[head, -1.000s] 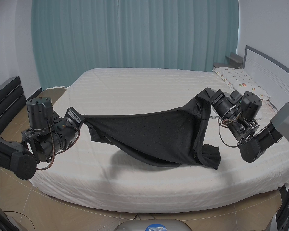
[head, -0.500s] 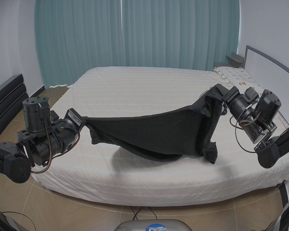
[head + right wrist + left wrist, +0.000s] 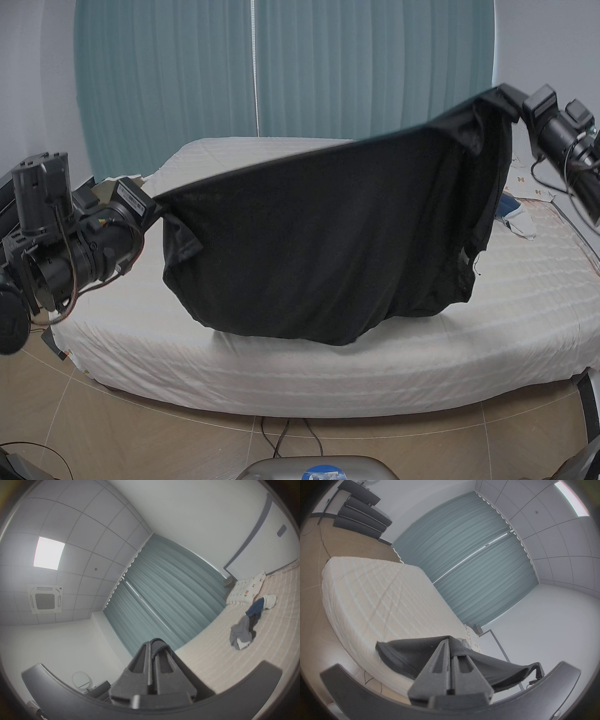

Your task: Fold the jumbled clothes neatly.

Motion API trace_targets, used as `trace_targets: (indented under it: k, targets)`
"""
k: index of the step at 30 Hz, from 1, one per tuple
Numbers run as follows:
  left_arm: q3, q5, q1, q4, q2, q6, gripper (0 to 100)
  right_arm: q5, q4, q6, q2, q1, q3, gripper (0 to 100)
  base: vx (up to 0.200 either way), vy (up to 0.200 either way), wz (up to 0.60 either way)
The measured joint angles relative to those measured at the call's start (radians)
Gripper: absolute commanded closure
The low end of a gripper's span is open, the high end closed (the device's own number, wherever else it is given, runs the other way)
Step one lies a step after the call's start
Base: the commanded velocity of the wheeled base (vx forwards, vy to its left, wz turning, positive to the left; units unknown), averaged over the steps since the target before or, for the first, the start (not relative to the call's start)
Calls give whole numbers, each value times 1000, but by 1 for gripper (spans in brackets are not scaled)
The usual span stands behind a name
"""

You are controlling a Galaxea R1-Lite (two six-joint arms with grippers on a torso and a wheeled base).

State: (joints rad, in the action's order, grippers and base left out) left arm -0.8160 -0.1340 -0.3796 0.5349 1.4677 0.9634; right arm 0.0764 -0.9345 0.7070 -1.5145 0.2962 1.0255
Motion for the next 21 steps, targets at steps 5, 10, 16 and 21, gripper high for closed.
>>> trace_targets:
  k: [5,10,16,21]
  targets:
    - [-144,4,24,-106,14,-10,100,5,134,1,4,-29,179,100,80,0,0]
    - [-262,25,55,-164,82,-14,100,7,196,3,-64,-52,270,100,200,0,0]
    - [-349,56,94,-180,190,-15,100,9,186,4,-190,-79,309,100,200,0,0]
    - [-417,67,124,-178,312,-16,100,7,124,0,-324,-101,362,100,200,0,0]
